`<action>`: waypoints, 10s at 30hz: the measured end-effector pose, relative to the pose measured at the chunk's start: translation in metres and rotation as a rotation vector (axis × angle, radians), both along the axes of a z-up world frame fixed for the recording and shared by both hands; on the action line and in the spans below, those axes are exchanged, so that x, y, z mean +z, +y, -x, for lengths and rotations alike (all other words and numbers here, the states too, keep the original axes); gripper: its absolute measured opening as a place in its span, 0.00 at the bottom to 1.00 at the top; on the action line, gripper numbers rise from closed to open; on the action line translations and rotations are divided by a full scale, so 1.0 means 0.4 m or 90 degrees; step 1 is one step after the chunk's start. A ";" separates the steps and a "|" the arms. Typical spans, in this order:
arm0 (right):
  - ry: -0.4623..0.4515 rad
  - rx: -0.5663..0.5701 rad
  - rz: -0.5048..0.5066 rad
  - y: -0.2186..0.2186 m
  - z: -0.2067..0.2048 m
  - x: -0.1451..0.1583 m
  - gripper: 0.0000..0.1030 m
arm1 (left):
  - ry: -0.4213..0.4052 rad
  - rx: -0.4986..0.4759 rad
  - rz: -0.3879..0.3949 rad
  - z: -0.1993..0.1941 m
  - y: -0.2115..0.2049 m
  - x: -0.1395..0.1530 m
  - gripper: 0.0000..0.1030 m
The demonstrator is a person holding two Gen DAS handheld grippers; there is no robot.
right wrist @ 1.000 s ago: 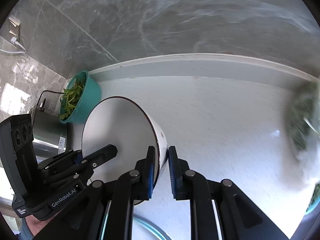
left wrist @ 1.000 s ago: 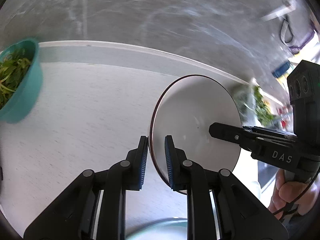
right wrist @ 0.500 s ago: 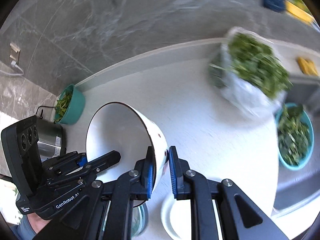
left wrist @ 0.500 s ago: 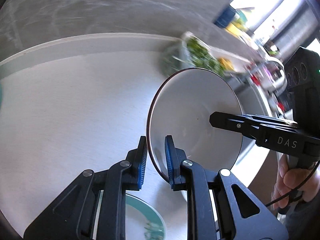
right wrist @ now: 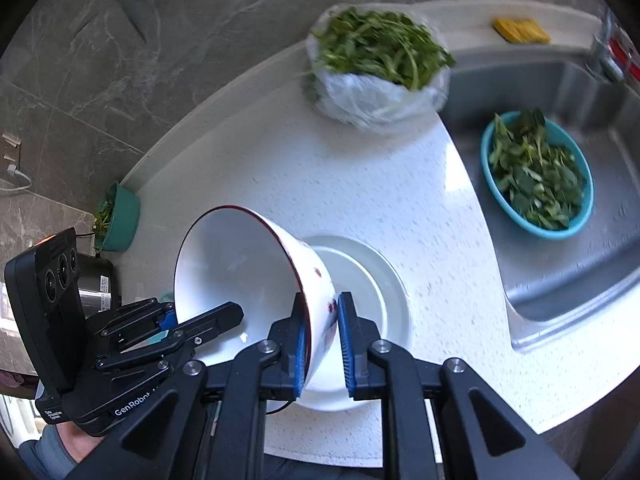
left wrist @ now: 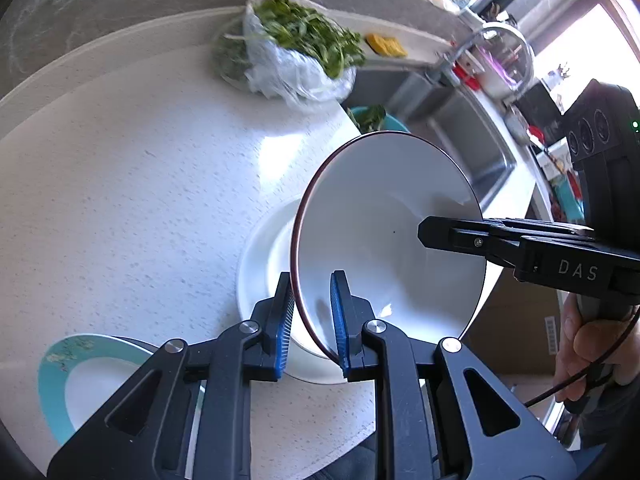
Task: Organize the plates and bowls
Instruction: 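Lower the red floral bowl into the white bowl stack with both tools, then open both tools and release the red-rimmed bowl onto the stack, then move both tools to the rim of the white plate under the bowls, then close both tools on the plate rim and lift the plate with bowls, then carry the plate with bowls over the teal floral plate stack and lower it, then open both tools and pull them back from the stacked dishes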
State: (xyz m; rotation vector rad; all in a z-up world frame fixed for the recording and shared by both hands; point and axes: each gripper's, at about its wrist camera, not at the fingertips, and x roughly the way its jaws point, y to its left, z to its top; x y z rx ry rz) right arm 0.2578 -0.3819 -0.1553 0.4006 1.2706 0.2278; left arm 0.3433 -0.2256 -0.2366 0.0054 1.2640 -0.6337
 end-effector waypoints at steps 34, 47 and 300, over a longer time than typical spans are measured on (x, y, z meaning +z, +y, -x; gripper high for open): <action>0.004 0.064 0.176 0.036 0.023 -0.089 0.14 | -0.008 -0.019 -0.086 -0.005 -0.053 -0.115 0.17; 0.009 0.009 0.087 -0.009 0.009 -0.096 0.15 | -0.009 -0.003 -0.054 -0.003 -0.050 -0.111 0.26; -0.164 0.538 0.021 0.469 0.124 -0.045 0.88 | -0.163 0.677 -0.102 0.643 0.488 0.033 1.00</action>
